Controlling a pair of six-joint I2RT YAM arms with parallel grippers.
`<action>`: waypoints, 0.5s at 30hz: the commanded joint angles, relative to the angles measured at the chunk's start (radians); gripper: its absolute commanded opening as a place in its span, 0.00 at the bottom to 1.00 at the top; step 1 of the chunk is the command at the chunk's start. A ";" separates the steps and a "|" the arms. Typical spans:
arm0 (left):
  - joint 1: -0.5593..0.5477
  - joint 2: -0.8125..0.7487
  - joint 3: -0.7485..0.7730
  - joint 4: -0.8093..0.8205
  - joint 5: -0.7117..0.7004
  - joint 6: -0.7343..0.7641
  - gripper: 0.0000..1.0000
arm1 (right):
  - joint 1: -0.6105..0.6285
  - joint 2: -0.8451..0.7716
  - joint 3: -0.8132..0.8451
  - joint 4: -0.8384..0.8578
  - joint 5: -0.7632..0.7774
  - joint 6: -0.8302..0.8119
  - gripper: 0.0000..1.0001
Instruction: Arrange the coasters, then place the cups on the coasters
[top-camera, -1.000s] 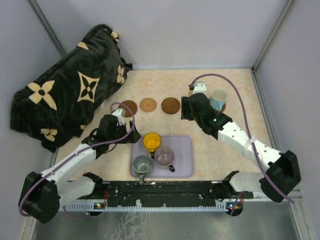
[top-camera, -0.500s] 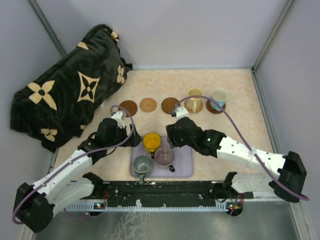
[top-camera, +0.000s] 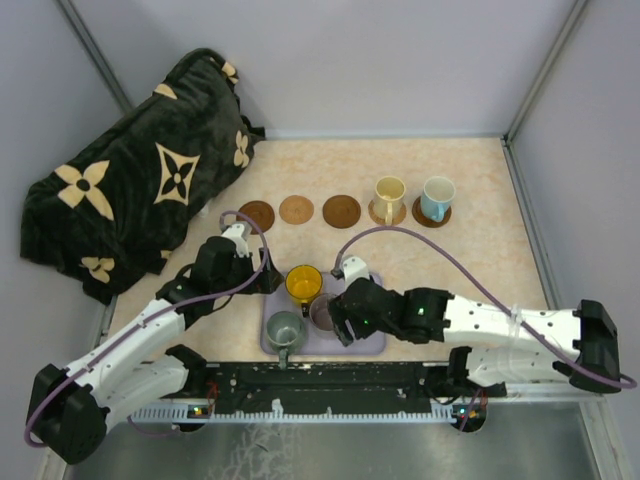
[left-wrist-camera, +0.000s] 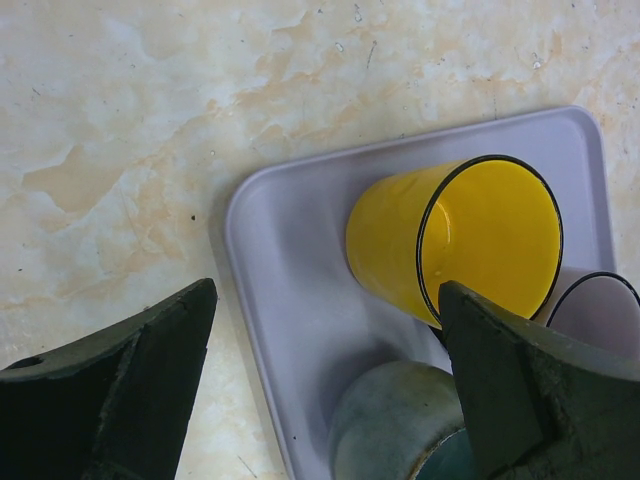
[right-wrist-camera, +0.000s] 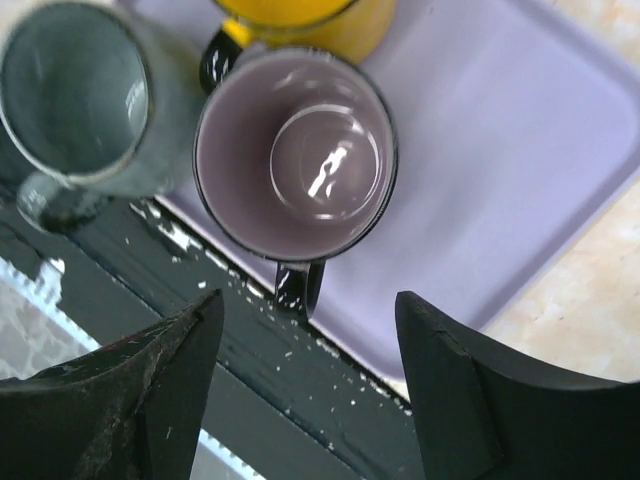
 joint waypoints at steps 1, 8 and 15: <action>-0.007 -0.002 0.013 0.013 -0.021 -0.006 0.98 | 0.064 0.016 -0.032 0.004 0.009 0.079 0.70; -0.007 -0.006 0.004 0.013 -0.020 -0.012 0.98 | 0.092 0.097 -0.061 0.081 -0.005 0.091 0.66; -0.007 -0.017 -0.009 0.006 -0.026 -0.013 0.98 | 0.092 0.202 -0.031 0.087 0.039 0.100 0.56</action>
